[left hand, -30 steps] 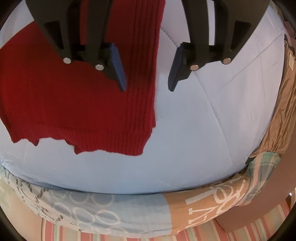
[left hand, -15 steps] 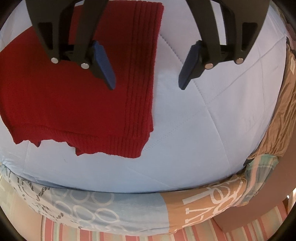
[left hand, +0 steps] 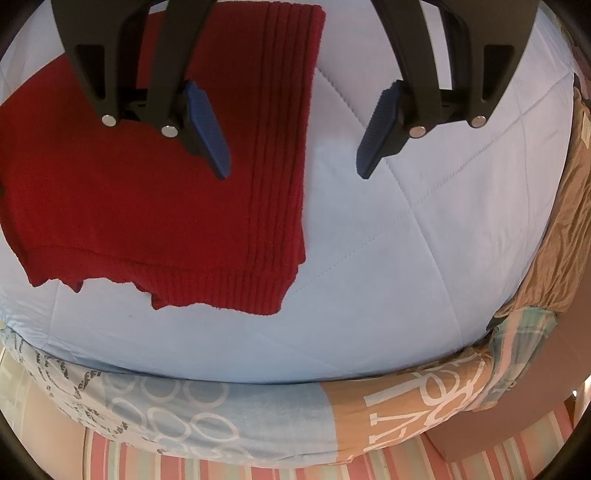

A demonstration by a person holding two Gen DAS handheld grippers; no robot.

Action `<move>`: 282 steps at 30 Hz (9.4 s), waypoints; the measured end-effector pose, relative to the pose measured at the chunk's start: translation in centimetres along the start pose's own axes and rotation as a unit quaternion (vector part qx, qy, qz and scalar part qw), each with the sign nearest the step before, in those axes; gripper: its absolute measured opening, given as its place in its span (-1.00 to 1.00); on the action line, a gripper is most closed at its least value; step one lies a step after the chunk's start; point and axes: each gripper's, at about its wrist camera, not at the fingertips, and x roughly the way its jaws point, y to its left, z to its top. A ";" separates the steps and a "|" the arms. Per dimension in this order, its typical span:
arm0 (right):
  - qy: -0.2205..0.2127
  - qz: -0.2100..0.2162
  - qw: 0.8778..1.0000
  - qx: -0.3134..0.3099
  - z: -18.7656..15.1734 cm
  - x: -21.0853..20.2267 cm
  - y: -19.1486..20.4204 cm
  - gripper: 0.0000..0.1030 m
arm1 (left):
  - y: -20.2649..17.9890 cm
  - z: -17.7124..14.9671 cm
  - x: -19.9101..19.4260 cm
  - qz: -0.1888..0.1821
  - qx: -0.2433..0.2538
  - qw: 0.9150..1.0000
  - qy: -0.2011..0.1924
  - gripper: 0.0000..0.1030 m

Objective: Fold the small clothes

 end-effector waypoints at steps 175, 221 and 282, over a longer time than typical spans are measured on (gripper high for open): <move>0.021 -0.092 0.990 -0.107 -8.6 2.4 15.1 0.89 | -4.8 -3.6 -1.2 -0.045 0.082 0.994 0.059 0.80; 0.015 0.075 0.997 0.011 -4.9 4.5 11.6 0.94 | -5.2 0.1 2.1 -0.166 0.001 0.980 0.110 0.97; -0.127 0.078 0.986 -0.070 -11.0 -17.1 10.8 -0.12 | -11.6 -4.2 -20.2 -0.214 -0.018 0.977 0.007 -0.36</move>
